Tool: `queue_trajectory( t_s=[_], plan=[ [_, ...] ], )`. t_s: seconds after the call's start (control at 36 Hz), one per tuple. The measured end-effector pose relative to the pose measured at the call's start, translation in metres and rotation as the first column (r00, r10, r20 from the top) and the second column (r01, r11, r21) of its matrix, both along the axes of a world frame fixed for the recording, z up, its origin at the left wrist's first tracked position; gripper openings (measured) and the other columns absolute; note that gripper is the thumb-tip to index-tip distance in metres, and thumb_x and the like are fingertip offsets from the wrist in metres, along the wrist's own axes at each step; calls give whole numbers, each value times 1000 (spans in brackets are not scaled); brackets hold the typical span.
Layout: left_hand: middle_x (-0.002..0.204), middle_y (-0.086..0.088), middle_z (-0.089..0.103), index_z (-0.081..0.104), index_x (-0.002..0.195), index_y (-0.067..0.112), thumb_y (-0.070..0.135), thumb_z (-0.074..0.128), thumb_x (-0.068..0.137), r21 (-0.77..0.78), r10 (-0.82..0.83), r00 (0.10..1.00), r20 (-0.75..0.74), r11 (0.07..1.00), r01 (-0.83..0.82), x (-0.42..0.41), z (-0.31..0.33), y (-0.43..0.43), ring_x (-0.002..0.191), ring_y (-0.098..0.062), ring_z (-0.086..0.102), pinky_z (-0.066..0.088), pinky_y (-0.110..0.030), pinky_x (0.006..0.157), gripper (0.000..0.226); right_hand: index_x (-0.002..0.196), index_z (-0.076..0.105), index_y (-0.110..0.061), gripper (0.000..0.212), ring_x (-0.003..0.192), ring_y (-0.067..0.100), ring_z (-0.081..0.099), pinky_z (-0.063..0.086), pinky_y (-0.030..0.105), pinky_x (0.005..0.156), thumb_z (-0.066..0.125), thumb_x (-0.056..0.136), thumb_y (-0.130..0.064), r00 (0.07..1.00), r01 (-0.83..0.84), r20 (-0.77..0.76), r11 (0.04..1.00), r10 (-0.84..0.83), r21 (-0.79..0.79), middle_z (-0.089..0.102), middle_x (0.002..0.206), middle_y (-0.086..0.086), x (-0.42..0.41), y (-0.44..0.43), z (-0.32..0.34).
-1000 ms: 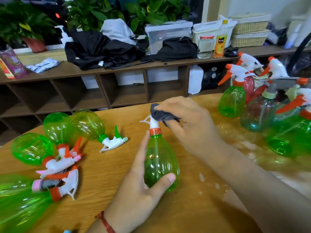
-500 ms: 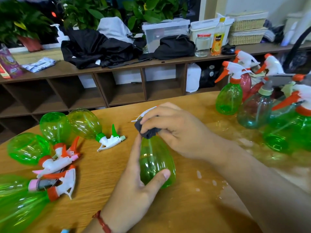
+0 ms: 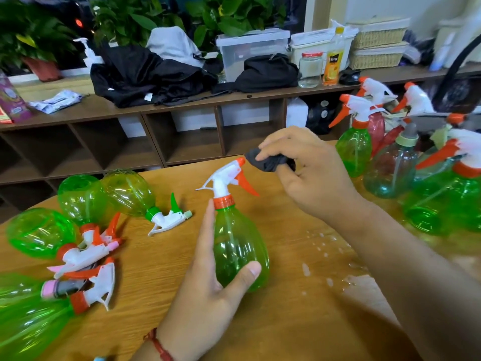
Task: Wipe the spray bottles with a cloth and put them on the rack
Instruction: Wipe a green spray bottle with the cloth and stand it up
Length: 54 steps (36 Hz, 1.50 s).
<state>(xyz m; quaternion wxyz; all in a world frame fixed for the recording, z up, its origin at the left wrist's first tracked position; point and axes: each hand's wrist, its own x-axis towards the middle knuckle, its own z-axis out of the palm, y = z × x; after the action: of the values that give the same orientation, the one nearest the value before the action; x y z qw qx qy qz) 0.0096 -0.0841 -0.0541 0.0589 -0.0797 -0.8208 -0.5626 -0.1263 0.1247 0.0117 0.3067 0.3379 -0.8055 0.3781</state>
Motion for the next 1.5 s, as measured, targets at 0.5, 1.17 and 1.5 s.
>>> queue_trajectory(
  t_s=[0.5,1.17,1.5],
  plan=[
    [153,50,35,9,162,61,37,77,95,50,-22,1000,22,999,21,-8,4,-10,144,16,37,34,-32,122,99,103,81,-14,42,100,12,66,51,35,95,64,74,10,991,-135,14,983,134,123,77,108,-3,10,-22,-8],
    [144,50,47,17,164,40,-1,71,94,157,-161,987,21,975,156,5,17,-4,135,17,49,47,-8,100,98,94,76,-26,34,109,20,72,57,36,91,64,82,3,760,-16,559,869,331,-494,77,116,-3,-14,-15,-19],
    [157,42,40,15,162,61,35,79,95,56,-117,993,3,992,117,0,14,-11,143,11,45,43,-22,114,96,114,63,-2,33,90,25,75,59,28,69,58,82,1,325,-57,675,726,663,-685,74,94,13,1,-8,-1]
  ],
)
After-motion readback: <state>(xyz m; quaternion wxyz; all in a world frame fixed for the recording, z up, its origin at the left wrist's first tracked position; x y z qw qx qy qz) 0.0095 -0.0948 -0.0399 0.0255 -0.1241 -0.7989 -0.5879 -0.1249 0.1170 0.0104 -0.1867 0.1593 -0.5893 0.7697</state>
